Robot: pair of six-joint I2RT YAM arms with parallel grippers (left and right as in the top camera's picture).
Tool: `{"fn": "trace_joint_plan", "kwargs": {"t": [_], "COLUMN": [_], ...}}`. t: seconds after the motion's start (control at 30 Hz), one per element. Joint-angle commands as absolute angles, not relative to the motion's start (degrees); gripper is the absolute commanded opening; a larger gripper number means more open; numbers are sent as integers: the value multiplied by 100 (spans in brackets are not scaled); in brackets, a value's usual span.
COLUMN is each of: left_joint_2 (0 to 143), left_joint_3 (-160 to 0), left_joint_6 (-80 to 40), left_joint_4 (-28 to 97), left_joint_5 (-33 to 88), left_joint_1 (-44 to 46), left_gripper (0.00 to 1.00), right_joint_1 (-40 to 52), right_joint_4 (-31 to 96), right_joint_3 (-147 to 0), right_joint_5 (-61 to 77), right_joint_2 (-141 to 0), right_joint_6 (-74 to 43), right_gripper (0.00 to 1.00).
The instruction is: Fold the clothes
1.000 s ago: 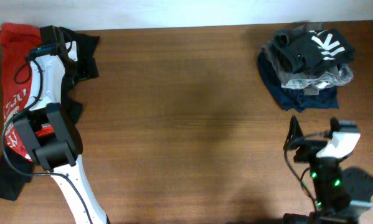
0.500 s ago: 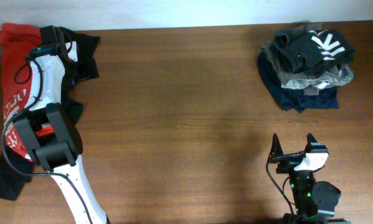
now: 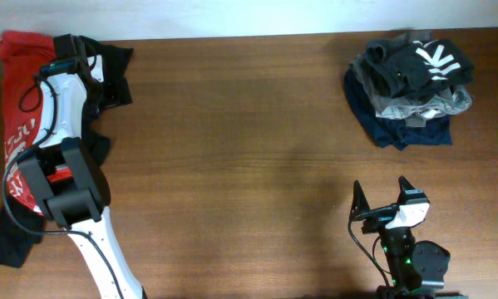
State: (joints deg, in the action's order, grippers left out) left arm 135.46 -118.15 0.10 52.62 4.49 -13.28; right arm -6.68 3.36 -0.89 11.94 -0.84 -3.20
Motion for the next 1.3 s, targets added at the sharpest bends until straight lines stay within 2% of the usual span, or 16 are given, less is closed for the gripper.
{"fn": "trace_joint_plan", "kwargs": {"t": [0.0,0.77,1.03,1.2,1.27], "left_joint_2": [13618,13570,12414,11183,10768], "left_joint_3": [-11876,-11876,-11876,-11876,-11876], "left_joint_6": [-47,-47,-43,-45,-43], "left_joint_4": [5253,5260,5260,5520,5524], "left_joint_5": [510,506,456,-561,-585], "left_joint_1": [-1313,-1490,-1299,-943,-849], "left_gripper": [99,99,99,99,99], "right_joint_1": [-628,-628,-628,-628,-628], "right_joint_4": [318,318,318,318,318], "right_joint_3": [-32,-32,-32,-32,-32], "right_joint_5": [1267,1267,1267,1267,1267], "right_joint_2": [-21,-21,-21,-21,-21], "right_joint_6": [-346,-346,-346,-349,-346], "right_gripper": [99,99,98,99,99]}}
